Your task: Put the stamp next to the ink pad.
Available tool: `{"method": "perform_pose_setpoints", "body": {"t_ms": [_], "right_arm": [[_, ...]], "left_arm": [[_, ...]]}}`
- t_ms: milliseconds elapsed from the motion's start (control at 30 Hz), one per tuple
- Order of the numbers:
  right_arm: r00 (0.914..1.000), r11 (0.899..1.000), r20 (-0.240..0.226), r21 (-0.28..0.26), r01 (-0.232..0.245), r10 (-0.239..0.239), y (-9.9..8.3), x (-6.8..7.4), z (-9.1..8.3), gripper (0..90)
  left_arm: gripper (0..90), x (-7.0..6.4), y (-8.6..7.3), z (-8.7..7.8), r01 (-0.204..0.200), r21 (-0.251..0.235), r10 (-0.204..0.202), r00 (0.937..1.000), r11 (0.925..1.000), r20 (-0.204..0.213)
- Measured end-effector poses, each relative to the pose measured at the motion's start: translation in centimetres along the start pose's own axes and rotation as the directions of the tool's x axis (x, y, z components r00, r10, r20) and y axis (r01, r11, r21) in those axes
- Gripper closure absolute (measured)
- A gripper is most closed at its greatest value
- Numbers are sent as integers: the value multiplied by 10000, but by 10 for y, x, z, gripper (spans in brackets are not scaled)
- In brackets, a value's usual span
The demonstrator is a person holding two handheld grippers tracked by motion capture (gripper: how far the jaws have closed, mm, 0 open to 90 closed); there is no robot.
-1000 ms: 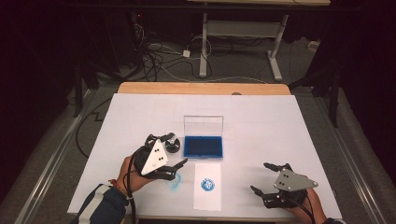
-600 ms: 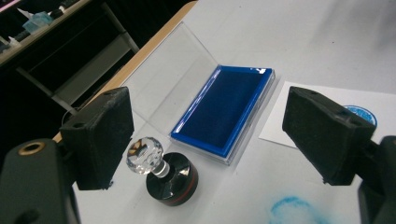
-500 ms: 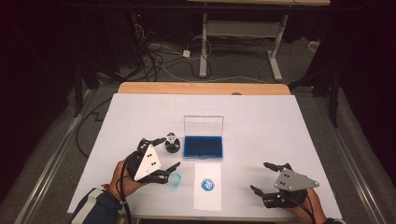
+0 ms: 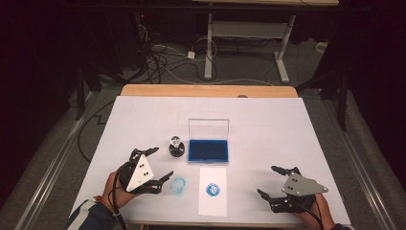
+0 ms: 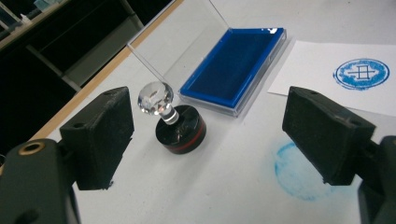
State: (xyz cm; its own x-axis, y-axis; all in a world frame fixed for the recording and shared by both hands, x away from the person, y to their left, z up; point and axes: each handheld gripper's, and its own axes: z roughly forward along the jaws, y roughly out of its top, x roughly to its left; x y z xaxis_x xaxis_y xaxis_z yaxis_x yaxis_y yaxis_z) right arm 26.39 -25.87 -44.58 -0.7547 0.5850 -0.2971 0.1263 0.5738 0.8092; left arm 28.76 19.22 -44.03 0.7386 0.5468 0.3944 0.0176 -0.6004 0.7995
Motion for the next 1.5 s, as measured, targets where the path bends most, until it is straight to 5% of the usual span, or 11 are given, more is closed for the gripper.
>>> {"method": "perform_pose_setpoints", "body": {"t_ms": [767,1500], "right_arm": [[9996,9998,166,25,-207,206,-5,-6,-2,173],[9997,9999,232,106,-82,79,-2,-2,-1,173]], "left_arm": [[160,-3,-51,-5,706,1007,-715,9974,9924,51],[159,-4,-50,-11,623,869,-625,9980,9943,-1]]}}
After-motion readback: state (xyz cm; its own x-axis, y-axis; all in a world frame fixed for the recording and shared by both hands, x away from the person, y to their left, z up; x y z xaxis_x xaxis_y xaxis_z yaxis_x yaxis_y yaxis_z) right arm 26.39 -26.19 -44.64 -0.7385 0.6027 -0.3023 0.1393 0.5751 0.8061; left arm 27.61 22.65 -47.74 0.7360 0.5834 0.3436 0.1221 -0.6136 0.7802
